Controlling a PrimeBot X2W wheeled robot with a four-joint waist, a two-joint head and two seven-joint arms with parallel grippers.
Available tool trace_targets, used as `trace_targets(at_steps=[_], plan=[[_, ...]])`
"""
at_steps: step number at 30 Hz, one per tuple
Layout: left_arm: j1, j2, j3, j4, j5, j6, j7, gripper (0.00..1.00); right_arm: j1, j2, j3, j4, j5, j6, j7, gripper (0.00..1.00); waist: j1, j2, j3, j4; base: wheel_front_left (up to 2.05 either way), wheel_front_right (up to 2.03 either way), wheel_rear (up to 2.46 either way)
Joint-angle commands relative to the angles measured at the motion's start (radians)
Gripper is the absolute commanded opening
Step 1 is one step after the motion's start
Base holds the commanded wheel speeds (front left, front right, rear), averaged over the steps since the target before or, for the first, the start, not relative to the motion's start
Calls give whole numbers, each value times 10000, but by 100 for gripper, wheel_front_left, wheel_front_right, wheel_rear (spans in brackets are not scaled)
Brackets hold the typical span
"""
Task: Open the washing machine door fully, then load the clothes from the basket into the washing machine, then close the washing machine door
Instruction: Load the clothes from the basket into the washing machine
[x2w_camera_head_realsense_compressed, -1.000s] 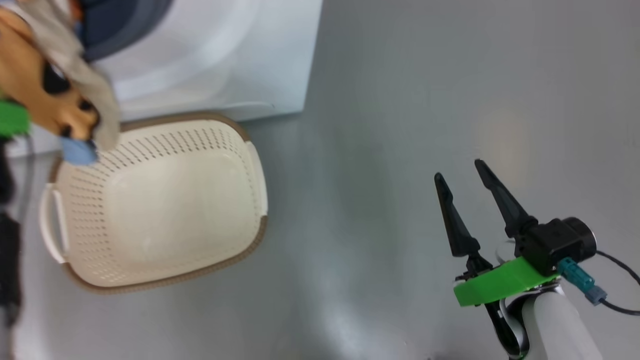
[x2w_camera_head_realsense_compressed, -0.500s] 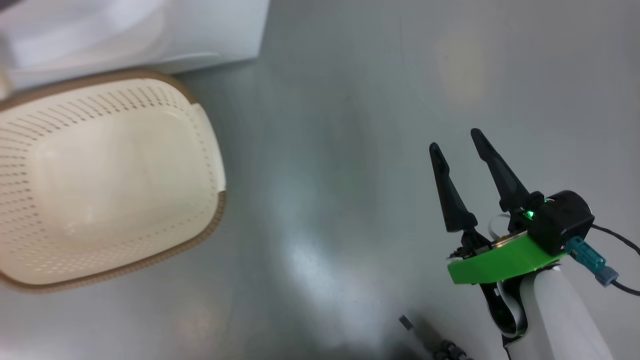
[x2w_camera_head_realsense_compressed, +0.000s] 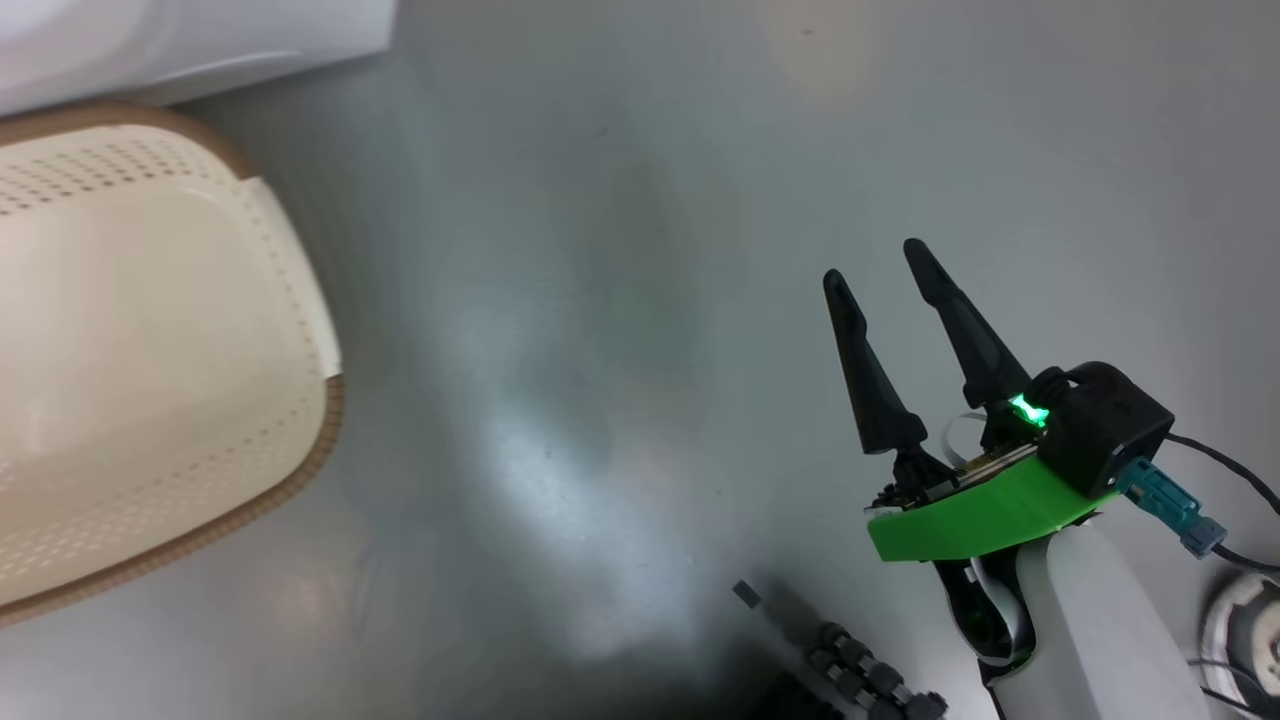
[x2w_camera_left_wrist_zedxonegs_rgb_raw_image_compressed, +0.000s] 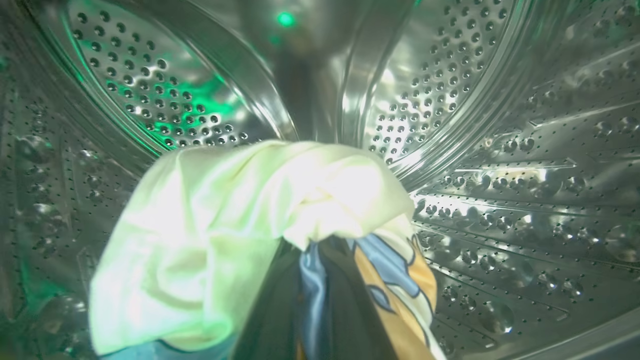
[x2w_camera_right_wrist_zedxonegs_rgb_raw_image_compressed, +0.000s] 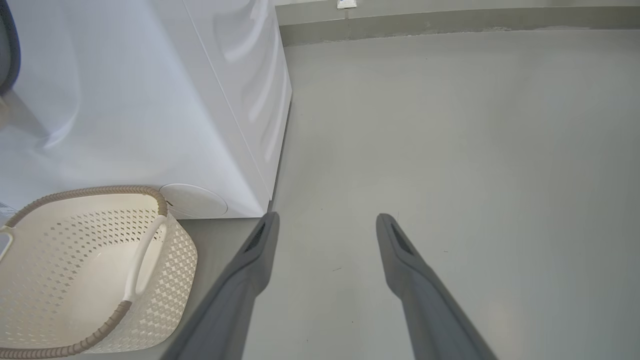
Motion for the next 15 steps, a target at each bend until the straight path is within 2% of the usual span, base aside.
trace_targets(at_steps=[1,7,15], plan=[[-328,586,27,-154,28,-27,10,0,147,-10,222,-212,95,27,-48,100,0,-1,280,-312,0,0,0],[-1388,1013,-453,43,292,-27,-840,0,104,-10,385,-269,297,27,-48,100,0,-1,435,-617,0,0,0],[-2312,876,-1015,736,430,-27,-1312,0,72,-10,428,-286,355,27,-48,100,0,-1,474,-634,0,0,0]])
